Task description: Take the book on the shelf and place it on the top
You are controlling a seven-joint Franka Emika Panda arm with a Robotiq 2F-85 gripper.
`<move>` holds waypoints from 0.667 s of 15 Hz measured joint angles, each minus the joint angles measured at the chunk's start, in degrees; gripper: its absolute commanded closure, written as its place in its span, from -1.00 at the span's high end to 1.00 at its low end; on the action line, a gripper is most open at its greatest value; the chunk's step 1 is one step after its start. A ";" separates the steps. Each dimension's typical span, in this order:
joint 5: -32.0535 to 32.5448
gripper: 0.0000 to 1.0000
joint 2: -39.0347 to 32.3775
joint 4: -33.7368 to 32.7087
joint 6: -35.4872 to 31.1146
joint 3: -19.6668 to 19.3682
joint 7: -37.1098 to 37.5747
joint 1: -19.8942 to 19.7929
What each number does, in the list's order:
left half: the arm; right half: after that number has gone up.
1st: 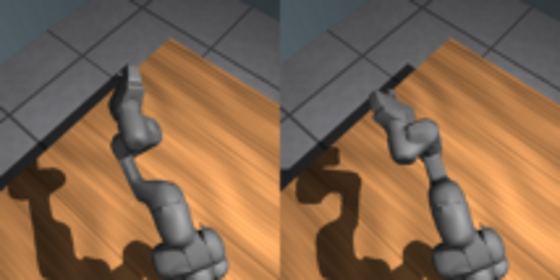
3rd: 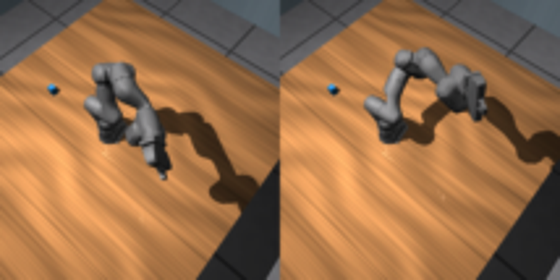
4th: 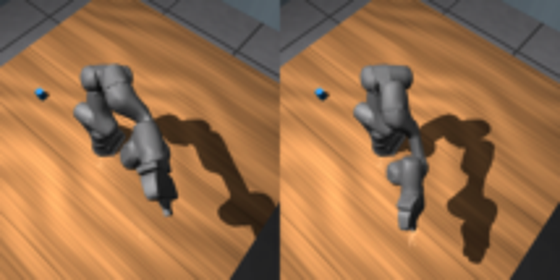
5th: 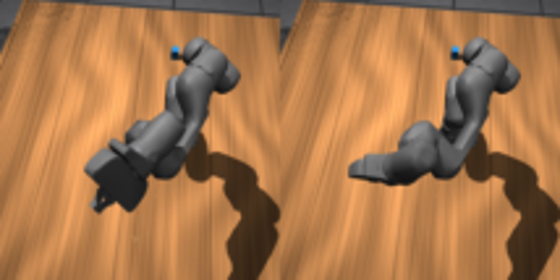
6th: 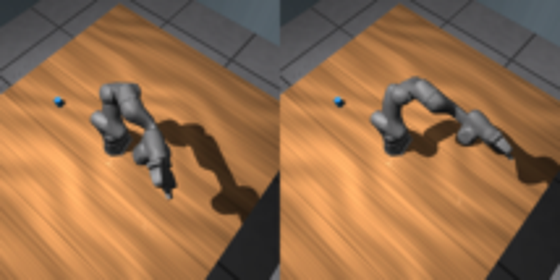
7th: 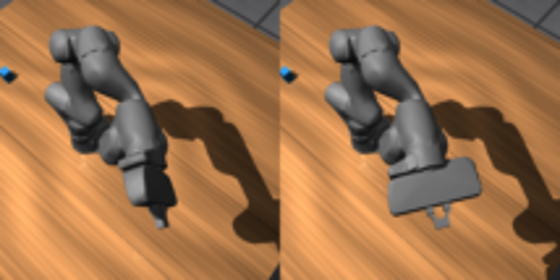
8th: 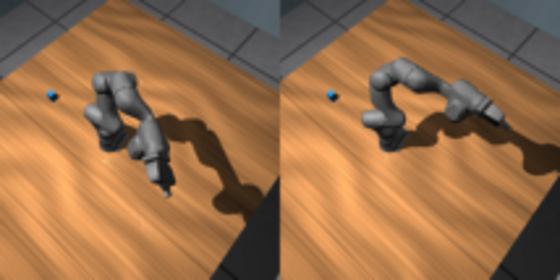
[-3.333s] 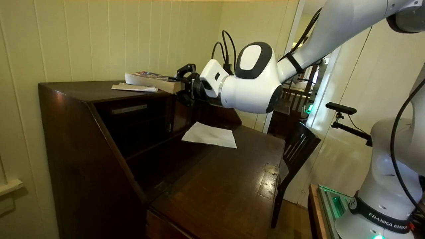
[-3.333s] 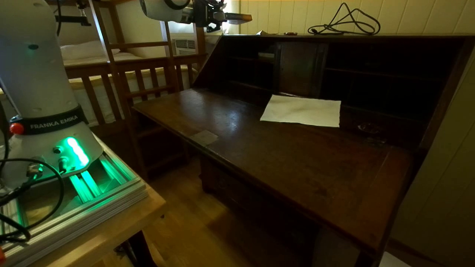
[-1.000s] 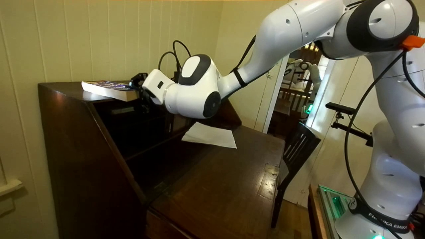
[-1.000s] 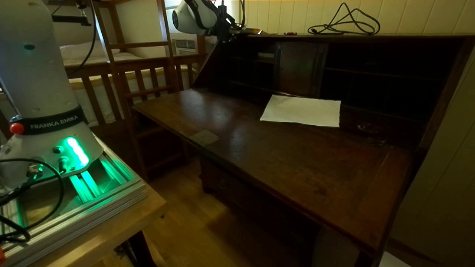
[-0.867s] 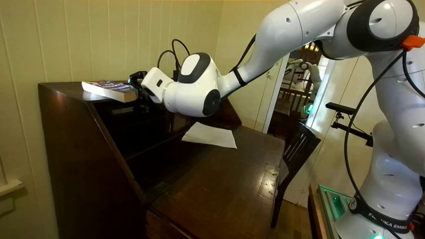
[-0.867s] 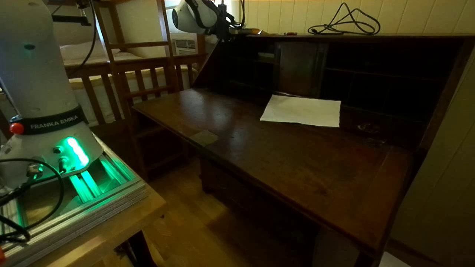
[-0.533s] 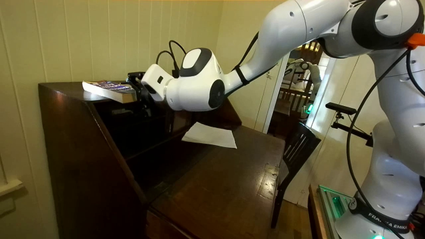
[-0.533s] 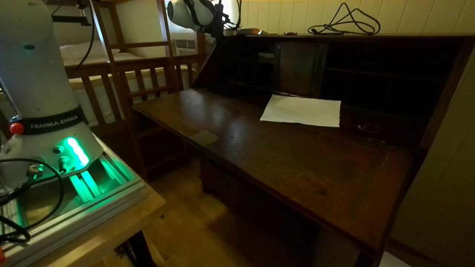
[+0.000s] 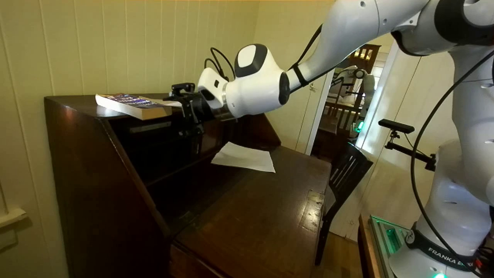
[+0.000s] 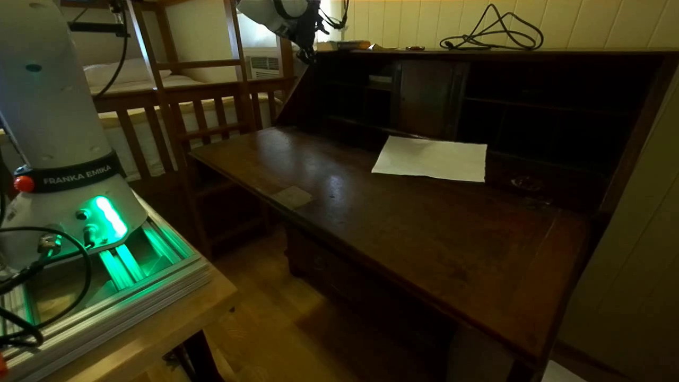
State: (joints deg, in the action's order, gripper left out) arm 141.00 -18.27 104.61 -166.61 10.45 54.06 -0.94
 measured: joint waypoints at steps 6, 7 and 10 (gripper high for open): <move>2.98 1.00 11.05 1.47 -6.80 8.68 16.17 -9.66; 2.84 1.00 12.64 2.21 -7.02 8.22 18.75 -10.83; 1.31 1.00 15.16 3.78 -7.04 5.95 21.97 -13.55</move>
State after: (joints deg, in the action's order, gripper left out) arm 142.31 -3.12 108.40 -173.65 16.39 76.03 -14.49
